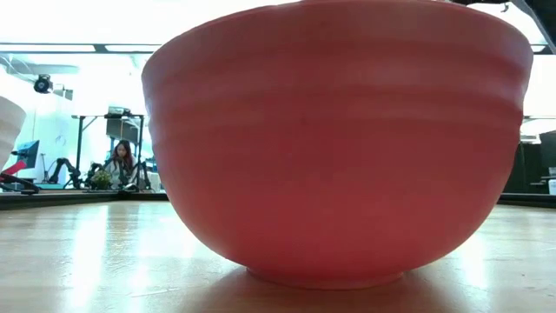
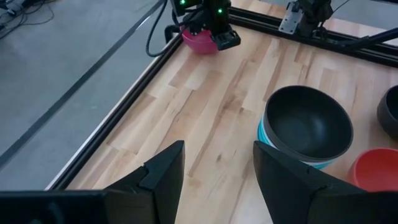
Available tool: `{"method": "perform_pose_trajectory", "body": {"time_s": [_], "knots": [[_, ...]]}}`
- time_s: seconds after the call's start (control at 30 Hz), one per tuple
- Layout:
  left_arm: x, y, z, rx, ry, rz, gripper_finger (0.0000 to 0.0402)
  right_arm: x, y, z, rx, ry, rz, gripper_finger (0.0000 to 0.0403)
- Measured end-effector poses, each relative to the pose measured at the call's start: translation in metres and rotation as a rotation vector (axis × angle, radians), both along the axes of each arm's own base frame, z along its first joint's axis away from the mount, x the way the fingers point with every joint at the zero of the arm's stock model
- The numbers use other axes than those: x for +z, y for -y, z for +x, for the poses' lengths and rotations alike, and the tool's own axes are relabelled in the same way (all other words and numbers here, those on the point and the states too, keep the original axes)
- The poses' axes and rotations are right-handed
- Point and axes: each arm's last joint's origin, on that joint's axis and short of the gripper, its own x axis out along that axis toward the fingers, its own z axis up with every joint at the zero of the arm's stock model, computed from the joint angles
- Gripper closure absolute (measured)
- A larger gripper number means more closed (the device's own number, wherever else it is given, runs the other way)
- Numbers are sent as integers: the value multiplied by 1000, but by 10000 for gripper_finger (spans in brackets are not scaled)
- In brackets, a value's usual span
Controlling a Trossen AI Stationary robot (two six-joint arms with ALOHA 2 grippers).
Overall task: Nest bowls inside each other
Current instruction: Stack the pink bowl on top of the top black bowl
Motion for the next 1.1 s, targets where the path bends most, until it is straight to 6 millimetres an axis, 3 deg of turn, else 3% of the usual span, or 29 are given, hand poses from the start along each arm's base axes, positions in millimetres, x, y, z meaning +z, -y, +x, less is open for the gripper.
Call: {"method": "perform_pose_trajectory", "body": {"time_s": [0.2, 0.57, 0.73, 0.93, 1.1], "knots": [[0, 0, 0, 9, 9, -19, 226, 1, -1, -2, 5, -1, -6, 385], [0, 0, 0, 8, 8, -19, 226, 24, -4, -4, 18, 40, -30, 390], [0, 0, 0, 8, 8, -19, 226, 58, -7, -8, 34, 60, -95, 390], [0, 0, 0, 8, 8, -19, 226, 126, -18, -22, 26, 174, -231, 390], [0, 0, 0, 8, 8, -19, 226, 179, -39, -36, 36, 312, -354, 390]]}}
